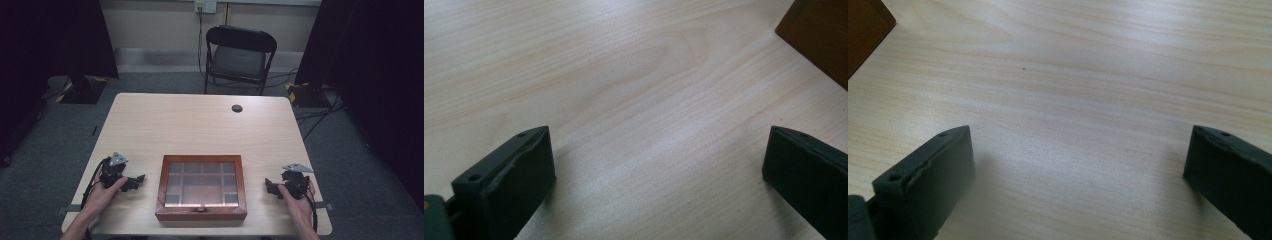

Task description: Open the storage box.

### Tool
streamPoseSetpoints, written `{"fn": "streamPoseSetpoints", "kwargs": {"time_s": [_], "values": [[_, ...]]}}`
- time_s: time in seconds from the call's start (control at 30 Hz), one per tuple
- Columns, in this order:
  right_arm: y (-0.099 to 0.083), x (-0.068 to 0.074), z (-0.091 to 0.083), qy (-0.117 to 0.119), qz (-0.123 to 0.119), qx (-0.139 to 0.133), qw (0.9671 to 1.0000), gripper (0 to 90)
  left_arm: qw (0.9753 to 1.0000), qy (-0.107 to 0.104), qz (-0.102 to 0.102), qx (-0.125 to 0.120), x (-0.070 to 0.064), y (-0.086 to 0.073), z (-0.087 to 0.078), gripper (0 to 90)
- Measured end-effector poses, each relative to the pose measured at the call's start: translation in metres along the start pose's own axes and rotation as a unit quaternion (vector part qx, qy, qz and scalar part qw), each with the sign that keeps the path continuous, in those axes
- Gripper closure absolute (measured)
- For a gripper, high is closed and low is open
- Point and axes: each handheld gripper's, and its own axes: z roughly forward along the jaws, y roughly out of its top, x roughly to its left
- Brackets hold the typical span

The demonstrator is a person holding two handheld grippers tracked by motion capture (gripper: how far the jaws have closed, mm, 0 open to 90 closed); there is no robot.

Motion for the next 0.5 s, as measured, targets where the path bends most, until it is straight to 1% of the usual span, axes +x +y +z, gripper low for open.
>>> {"fn": "streamPoseSetpoints", "kwargs": {"time_s": [0.17, 0.23, 0.27, 0.3, 0.33, 0.37, 0.43, 0.47, 0.5], "values": [[0.0002, 0.0001, 0.0000, 0.001, 0.000, 0.000, 1.0000, 0.0, 1.0000, -0.002, 0.003, 0.000, 0.0005, 0.0001, 0.0001, 0.0], [0.0013, -0.0007, -0.0007, 0.006, -0.009, 0.004, 0.9999, 1.6, 1.0000, -0.002, 0.002, 0.000, 0.0005, 0.0002, 0.0002, 0.0], [0.0017, -0.0006, -0.0012, 0.007, -0.009, 0.006, 0.9999, 3.2, 1.0000, -0.002, 0.002, 0.000, 0.0005, 0.0001, 0.0002, 0.0], [0.0021, -0.0001, -0.0021, 0.010, -0.010, 0.006, 0.9999, 7.0, 1.0000, -0.002, 0.002, 0.000, 0.0005, 0.0001, 0.0002, 0.0], [0.0028, 0.0004, -0.0036, 0.017, -0.012, 0.003, 0.9998, 17.1, 1.0000, -0.002, 0.002, 0.000, 0.0005, 0.0001, 0.0002, 0.0], [0.0038, 0.0005, -0.0052, 0.020, -0.016, 0.000, 0.9997, 21.6, 1.0000, -0.002, 0.002, 0.000, 0.0005, 0.0001, 0.0002, 0.0], [0.0058, 0.0006, -0.0060, 0.040, -0.010, 0.000, 0.9991, 18.9, 1.0000, -0.002, 0.002, 0.000, 0.0005, 0.0002, 0.0001, 0.0], [0.0075, 0.0005, -0.0072, 0.070, -0.010, 0.001, 0.9975, 22.0, 1.0000, -0.002, 0.003, 0.000, 0.0005, 0.0001, 0.0002, 0.0], [0.0089, 0.0009, -0.0088, 0.078, -0.014, 0.002, 0.9968, 24.3, 1.0000, -0.002, 0.002, 0.000, 0.0005, 0.0001, 0.0002, 0.0]]}}
